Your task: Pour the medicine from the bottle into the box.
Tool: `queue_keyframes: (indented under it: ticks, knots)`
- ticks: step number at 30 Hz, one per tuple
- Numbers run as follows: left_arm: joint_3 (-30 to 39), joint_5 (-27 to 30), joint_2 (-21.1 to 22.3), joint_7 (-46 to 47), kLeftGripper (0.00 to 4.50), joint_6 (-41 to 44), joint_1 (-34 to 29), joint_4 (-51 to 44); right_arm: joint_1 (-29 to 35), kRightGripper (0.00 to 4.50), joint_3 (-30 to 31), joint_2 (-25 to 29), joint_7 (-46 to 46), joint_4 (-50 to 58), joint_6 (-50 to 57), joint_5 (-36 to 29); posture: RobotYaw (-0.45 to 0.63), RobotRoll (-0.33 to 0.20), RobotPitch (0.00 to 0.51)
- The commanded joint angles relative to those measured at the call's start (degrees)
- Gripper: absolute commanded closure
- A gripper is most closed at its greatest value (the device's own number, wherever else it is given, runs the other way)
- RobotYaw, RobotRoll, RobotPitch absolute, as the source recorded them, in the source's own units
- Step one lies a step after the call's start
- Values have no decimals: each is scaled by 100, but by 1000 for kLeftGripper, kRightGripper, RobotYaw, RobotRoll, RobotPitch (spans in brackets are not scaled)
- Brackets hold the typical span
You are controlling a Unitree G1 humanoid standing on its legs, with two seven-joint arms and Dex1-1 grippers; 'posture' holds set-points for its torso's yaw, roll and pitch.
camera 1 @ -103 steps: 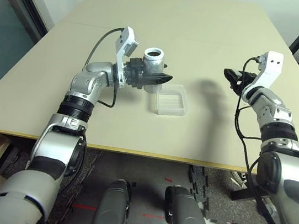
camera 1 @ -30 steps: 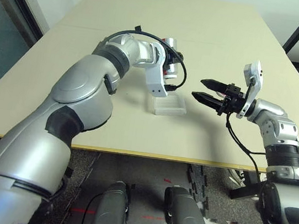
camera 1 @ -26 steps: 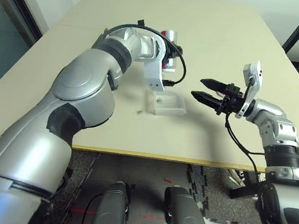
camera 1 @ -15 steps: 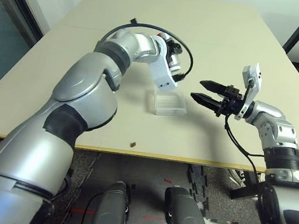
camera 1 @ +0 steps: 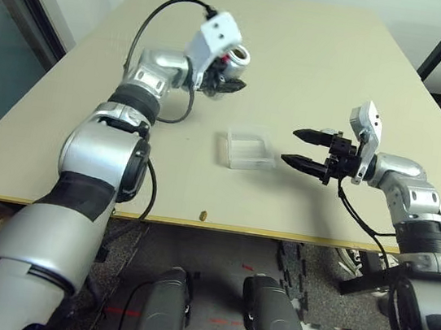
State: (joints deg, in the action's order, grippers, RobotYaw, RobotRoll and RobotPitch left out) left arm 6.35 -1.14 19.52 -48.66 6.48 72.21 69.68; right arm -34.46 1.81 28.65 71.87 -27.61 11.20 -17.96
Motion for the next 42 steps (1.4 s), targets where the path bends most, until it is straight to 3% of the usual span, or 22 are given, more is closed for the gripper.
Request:
queue_keyframes:
  ticks: [1,10,16,25,42]
  knots:
    - [341,455,159,201,1843,478,-357,-475,-127,0,95,86,41,-189,-241,209,-166,0,56]
    - [674,1082,109,562,1843,1017,-1606,-1822,-225,0,59,47,5,-421,-391,341,-159,0,54]
    - [647,1244,-40,736,1843,918,-2034,-2173,-267,0,51,59,8,-469,-399,385,-158,0,52]
    - [760,1418,-124,865,1843,370,-2118,-1875,-269,0,23,92,-21,-526,-448,433,-156,0,40]
    - [616,1249,-222,1037,1843,-697,-2100,-795,-352,0,5,126,-41,-575,-491,521,-164,0,45]
